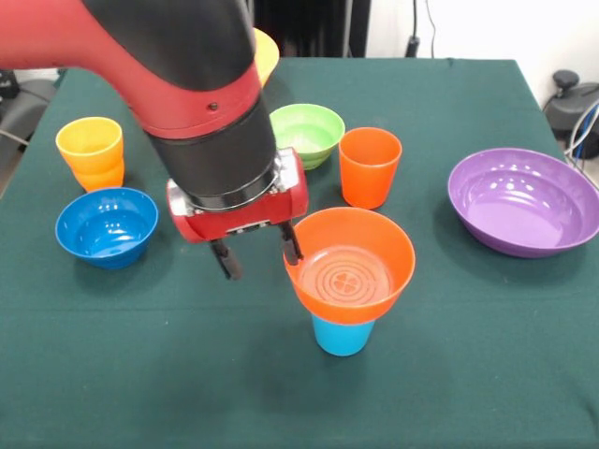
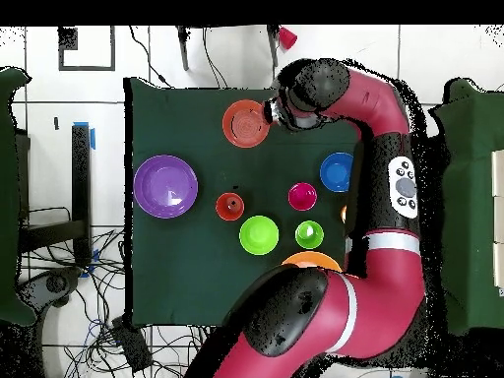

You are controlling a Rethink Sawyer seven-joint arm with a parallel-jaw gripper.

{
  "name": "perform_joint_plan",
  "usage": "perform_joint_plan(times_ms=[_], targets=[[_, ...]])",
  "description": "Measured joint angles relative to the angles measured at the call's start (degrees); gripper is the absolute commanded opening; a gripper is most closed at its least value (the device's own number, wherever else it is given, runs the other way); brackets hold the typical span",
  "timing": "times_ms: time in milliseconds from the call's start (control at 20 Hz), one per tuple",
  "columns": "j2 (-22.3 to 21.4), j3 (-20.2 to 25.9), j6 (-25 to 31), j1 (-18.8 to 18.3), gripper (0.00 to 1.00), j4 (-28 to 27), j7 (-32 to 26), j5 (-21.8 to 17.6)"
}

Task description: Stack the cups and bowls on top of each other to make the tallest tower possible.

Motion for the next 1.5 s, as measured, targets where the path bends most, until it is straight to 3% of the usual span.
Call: perform_joint_plan(times_ms=[350, 900, 1500], targets=[[1.1, 0.0, 3.7, 0.1, 1.00, -6.1, 0.0, -0.1], [1.7, 0.0, 4.8, 0.1, 1.00, -9.4, 0.0, -0.1], [7.1, 0.1, 7.9, -1.3, 1.00, -15.5, 0.0, -0.1]])
